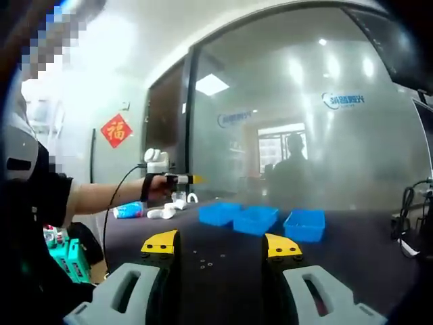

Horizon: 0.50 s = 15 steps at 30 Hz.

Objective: Sort the screws, nuts, and washers into the corresponding bins

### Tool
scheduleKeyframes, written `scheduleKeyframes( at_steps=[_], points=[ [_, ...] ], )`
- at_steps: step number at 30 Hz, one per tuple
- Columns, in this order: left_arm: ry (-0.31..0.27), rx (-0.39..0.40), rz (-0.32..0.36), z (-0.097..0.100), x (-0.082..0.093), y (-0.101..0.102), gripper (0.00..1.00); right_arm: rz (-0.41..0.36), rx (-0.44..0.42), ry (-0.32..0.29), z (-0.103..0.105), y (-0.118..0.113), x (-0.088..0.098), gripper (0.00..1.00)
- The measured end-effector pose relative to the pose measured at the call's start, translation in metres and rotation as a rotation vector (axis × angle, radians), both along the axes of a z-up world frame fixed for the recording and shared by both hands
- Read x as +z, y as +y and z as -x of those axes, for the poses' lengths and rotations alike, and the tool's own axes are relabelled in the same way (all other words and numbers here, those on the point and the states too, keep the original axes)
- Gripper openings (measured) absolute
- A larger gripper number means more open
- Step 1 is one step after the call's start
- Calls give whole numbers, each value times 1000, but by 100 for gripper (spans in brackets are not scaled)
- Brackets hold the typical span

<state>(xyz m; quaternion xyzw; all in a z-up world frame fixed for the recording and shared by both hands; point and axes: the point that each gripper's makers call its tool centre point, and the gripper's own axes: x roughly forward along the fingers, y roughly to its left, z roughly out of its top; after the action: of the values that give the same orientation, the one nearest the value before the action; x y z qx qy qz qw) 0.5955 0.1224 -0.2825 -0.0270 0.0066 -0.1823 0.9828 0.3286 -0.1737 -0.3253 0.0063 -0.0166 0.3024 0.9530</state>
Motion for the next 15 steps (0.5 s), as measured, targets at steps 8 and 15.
scheduleKeyframes(
  at_steps=[8, 15],
  points=[
    [57, 77, -35, -39, -21, 21, 5, 3, -2, -3, 3, -2, 1, 43],
    [136, 115, -8, -60, -42, 29, 5, 6, -3, -4, 4, -2, 2, 43]
  ],
)
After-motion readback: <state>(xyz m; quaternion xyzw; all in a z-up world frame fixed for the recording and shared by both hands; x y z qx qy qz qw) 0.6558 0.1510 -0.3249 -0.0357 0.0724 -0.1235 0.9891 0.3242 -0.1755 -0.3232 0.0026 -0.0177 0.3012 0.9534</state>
